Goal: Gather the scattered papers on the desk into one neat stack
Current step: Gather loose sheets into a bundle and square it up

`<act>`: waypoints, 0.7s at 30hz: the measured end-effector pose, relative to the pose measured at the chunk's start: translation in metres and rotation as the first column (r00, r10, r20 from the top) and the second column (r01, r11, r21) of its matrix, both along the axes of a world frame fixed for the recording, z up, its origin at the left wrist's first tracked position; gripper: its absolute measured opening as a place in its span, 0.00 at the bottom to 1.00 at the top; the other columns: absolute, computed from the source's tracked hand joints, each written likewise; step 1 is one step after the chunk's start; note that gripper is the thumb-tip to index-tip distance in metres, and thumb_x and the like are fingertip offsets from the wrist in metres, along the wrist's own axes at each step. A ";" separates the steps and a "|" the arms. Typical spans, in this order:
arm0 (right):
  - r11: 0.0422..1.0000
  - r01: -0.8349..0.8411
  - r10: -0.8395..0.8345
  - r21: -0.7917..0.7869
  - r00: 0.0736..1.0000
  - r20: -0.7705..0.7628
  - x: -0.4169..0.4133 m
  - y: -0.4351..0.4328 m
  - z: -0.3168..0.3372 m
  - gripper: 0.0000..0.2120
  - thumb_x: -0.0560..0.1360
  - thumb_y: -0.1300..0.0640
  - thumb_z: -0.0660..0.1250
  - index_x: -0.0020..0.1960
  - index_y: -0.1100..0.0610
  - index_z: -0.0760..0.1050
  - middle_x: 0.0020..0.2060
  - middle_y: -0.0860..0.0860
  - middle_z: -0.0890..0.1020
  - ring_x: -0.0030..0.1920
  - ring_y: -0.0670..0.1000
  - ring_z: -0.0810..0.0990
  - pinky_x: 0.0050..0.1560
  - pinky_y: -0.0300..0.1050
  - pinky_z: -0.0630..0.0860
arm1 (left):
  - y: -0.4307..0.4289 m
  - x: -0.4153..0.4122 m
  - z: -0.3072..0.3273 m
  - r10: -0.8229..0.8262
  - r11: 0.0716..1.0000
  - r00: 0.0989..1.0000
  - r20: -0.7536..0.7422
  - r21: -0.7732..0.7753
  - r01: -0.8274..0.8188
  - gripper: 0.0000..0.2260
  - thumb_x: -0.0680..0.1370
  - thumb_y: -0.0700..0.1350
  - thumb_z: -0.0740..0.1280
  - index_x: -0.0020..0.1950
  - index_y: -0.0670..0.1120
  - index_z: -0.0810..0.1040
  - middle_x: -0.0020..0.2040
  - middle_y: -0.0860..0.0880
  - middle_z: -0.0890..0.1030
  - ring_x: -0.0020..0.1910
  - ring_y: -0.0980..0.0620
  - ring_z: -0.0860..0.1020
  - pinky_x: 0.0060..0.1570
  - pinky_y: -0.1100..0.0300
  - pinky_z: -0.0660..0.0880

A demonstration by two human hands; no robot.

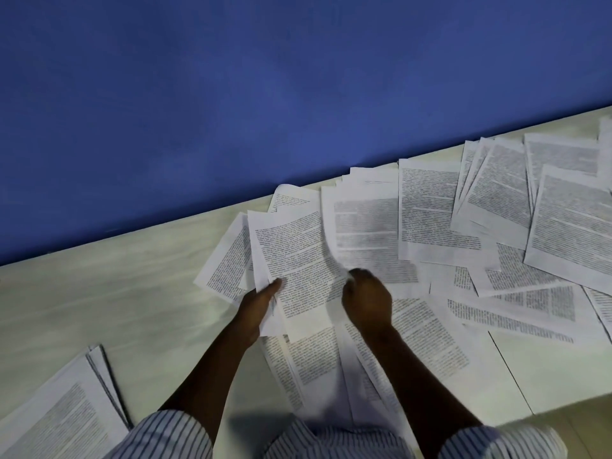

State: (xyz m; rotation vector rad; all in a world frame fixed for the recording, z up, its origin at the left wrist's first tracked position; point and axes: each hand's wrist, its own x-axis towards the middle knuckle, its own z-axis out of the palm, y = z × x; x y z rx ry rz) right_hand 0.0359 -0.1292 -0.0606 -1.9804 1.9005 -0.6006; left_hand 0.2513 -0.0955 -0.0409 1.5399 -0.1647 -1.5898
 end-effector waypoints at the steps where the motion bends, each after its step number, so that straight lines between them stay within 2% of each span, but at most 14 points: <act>1: 0.998 -0.053 0.054 -0.034 0.998 0.015 0.009 0.016 -0.004 0.08 0.69 0.62 0.68 0.47 0.58 0.81 0.39 0.54 0.83 0.38 0.56 0.83 0.35 0.45 0.79 | -0.001 0.001 -0.001 0.000 1.000 1.000 -0.004 0.001 0.000 0.21 0.75 0.45 0.72 0.67 0.43 0.77 0.63 0.45 0.81 0.62 0.45 0.80 0.64 0.48 0.74; 3: 0.983 -0.173 0.176 -0.064 0.983 0.050 0.027 0.044 -0.011 0.08 0.67 0.63 0.71 0.46 0.58 0.82 0.39 0.53 0.84 0.38 0.55 0.83 0.35 0.43 0.79 | 0.000 0.004 -0.003 -0.039 0.999 0.998 0.046 0.005 0.039 0.25 0.72 0.50 0.76 0.67 0.46 0.77 0.62 0.46 0.82 0.61 0.45 0.81 0.65 0.45 0.74; 5: 0.947 -0.319 0.321 -0.038 0.942 0.102 0.040 0.066 -0.015 0.06 0.74 0.57 0.66 0.47 0.57 0.81 0.40 0.53 0.83 0.39 0.55 0.82 0.37 0.45 0.80 | 0.002 0.002 -0.003 -0.110 0.994 0.986 0.124 -0.009 0.112 0.25 0.70 0.50 0.78 0.64 0.45 0.80 0.59 0.46 0.84 0.58 0.45 0.82 0.62 0.46 0.76; 7: 0.885 -0.466 0.462 -0.023 0.871 0.167 0.042 0.079 -0.016 0.16 0.81 0.48 0.59 0.47 0.57 0.80 0.41 0.53 0.83 0.42 0.54 0.82 0.42 0.47 0.78 | 0.007 0.000 -0.007 -0.140 0.990 0.956 0.258 0.013 0.142 0.20 0.70 0.44 0.79 0.61 0.42 0.81 0.56 0.45 0.85 0.55 0.45 0.83 0.60 0.49 0.78; 9: 0.862 -0.507 0.483 0.012 0.829 0.281 0.031 0.083 -0.009 0.20 0.82 0.43 0.57 0.50 0.57 0.80 0.45 0.52 0.84 0.46 0.52 0.81 0.49 0.47 0.78 | 0.013 0.002 -0.014 -0.133 0.991 0.912 0.388 0.048 0.124 0.18 0.71 0.38 0.77 0.60 0.40 0.81 0.55 0.45 0.84 0.54 0.44 0.82 0.60 0.49 0.78; 11: 0.902 -0.432 0.406 0.026 0.866 0.290 0.011 0.084 -0.003 0.20 0.82 0.43 0.58 0.53 0.57 0.79 0.47 0.52 0.83 0.48 0.52 0.81 0.50 0.50 0.78 | 0.020 0.004 -0.017 -0.115 0.993 0.916 0.385 0.049 0.104 0.19 0.69 0.36 0.78 0.59 0.39 0.82 0.54 0.44 0.85 0.54 0.43 0.82 0.61 0.46 0.77; 13: 0.963 -0.270 0.263 0.016 0.948 0.181 -0.017 0.092 -0.004 0.18 0.78 0.44 0.63 0.57 0.58 0.78 0.52 0.53 0.82 0.52 0.55 0.80 0.51 0.52 0.78 | 0.028 0.006 -0.020 -0.099 0.995 0.945 0.312 0.055 0.086 0.18 0.69 0.33 0.76 0.59 0.39 0.82 0.52 0.44 0.85 0.54 0.41 0.82 0.61 0.42 0.77; 15: 0.987 -0.136 0.137 0.081 0.991 -0.006 -0.042 0.107 -0.005 0.27 0.71 0.43 0.68 0.64 0.59 0.73 0.61 0.56 0.78 0.60 0.59 0.77 0.59 0.55 0.75 | 0.037 0.008 -0.018 -0.065 0.997 0.959 0.276 0.057 0.051 0.16 0.72 0.29 0.72 0.59 0.38 0.80 0.50 0.45 0.84 0.51 0.42 0.82 0.53 0.46 0.80; 17: 0.983 -0.081 0.111 0.162 0.977 -0.183 -0.058 0.131 -0.008 0.37 0.66 0.40 0.71 0.68 0.61 0.70 0.68 0.60 0.73 0.68 0.62 0.72 0.65 0.59 0.71 | 0.051 0.013 -0.016 -0.044 0.998 0.972 0.233 0.048 0.033 0.16 0.74 0.28 0.70 0.60 0.40 0.79 0.51 0.45 0.84 0.49 0.44 0.82 0.44 0.52 0.81; 18: 0.979 -0.070 0.114 0.190 0.967 -0.229 -0.062 0.139 -0.011 0.40 0.65 0.40 0.71 0.69 0.62 0.70 0.70 0.61 0.71 0.70 0.63 0.70 0.67 0.60 0.70 | 0.057 0.018 -0.017 -0.026 0.999 0.977 0.209 0.039 0.018 0.17 0.74 0.28 0.69 0.61 0.40 0.79 0.53 0.44 0.84 0.50 0.44 0.82 0.43 0.52 0.81; 21: 0.981 -0.030 0.084 0.191 0.957 -0.278 -0.063 0.150 -0.015 0.39 0.66 0.42 0.70 0.69 0.64 0.69 0.71 0.64 0.71 0.70 0.65 0.70 0.67 0.62 0.70 | 0.079 0.029 -0.026 0.011 0.999 0.987 0.163 0.046 -0.019 0.19 0.74 0.29 0.69 0.64 0.42 0.79 0.57 0.44 0.83 0.55 0.41 0.81 0.52 0.43 0.79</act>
